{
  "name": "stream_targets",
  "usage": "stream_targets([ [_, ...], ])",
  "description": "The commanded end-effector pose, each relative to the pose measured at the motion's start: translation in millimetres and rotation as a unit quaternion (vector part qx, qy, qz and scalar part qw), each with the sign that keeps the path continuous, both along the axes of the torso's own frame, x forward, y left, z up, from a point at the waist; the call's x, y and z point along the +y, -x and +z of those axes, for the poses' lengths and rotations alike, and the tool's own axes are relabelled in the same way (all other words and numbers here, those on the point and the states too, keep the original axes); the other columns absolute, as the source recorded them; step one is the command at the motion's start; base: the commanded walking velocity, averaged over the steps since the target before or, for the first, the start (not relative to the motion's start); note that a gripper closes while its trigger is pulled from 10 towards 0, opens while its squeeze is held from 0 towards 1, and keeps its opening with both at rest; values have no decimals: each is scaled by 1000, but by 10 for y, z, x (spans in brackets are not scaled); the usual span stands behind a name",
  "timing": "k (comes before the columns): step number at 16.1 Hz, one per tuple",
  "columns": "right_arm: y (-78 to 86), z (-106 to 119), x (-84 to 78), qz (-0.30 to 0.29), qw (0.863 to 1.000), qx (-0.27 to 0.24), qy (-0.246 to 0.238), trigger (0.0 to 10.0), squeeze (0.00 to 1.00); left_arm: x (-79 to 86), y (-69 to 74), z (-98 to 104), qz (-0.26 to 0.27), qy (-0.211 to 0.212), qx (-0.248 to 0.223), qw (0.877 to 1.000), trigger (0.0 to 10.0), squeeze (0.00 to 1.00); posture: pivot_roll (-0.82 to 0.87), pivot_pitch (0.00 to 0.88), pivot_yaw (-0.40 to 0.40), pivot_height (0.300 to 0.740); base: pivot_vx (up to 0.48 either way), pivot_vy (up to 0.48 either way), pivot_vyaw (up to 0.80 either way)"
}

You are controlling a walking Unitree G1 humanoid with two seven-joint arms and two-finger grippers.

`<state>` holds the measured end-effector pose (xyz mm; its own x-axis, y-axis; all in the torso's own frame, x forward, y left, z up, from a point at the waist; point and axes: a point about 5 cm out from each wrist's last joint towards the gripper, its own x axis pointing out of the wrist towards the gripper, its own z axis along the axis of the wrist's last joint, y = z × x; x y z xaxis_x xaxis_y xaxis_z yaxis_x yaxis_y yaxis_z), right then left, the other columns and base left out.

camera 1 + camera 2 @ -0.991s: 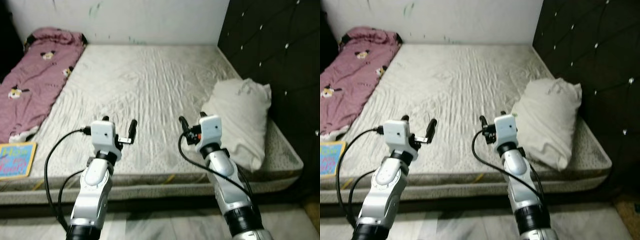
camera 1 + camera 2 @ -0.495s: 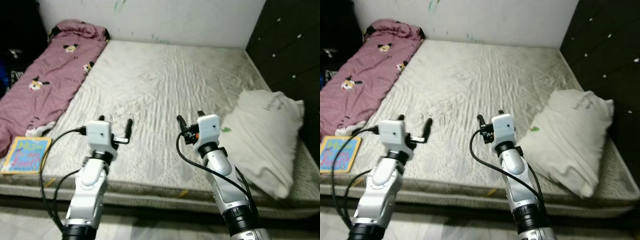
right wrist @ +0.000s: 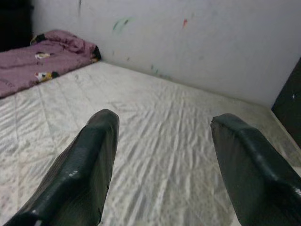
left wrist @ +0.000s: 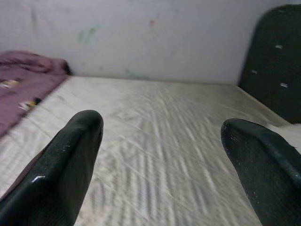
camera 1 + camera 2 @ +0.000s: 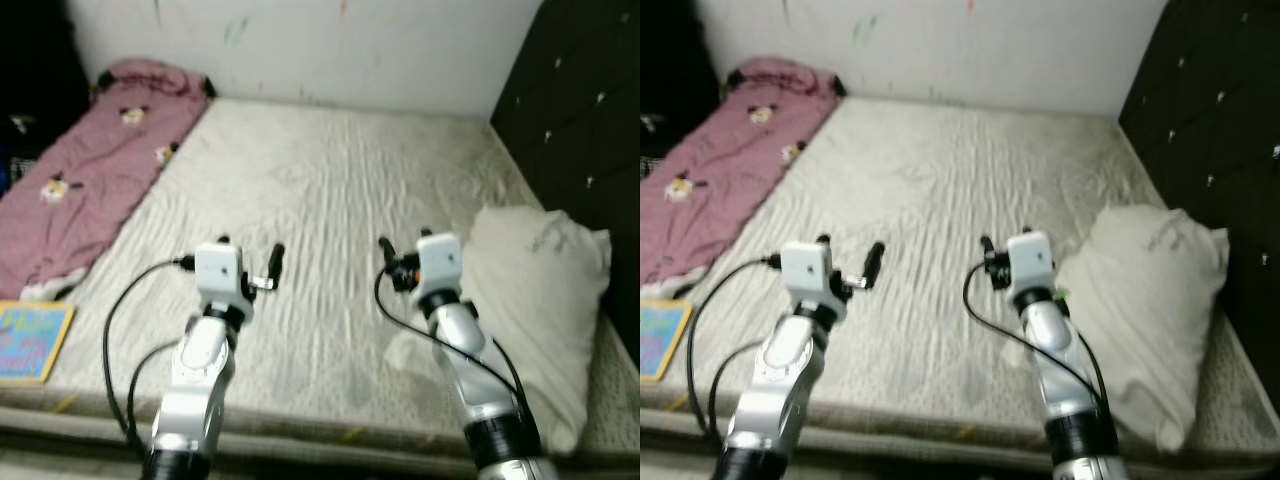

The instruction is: Clean up the room

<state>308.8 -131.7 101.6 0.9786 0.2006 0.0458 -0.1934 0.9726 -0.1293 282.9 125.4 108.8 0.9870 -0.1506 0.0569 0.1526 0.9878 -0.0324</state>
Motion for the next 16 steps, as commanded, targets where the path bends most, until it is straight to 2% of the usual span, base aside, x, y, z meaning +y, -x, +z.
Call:
stream_targets([
  [1, -16, 58, 132, 15, 1000, -11, -3, 10000, 0, 119, 14, -55, 23, -7, 14, 1000, 10000, 0, 31, 0, -9, 740, 0, 0, 0],
  [3, -8, 64, 151, 26, 1000, -15, 8, 10000, 0, 117, 18, -48, 25, -11, 13, 1000, 10000, 0, 37, 0, -13, 740, 0, 0, 0],
  [6, -2, 56, 174, 26, 1000, -14, 0, 10000, 0, 123, 17, -44, 25, -13, 15, 1000, 10000, 0, 41, 0, -5, 740, 0, -84, 673],
  [16, -12, 21, 141, 8, 1000, 1, -16, 10000, 0, 111, 14, -52, 17, -10, 18, 1000, 10000, 0, 37, 0, -1, 740, 0, -354, 44],
])
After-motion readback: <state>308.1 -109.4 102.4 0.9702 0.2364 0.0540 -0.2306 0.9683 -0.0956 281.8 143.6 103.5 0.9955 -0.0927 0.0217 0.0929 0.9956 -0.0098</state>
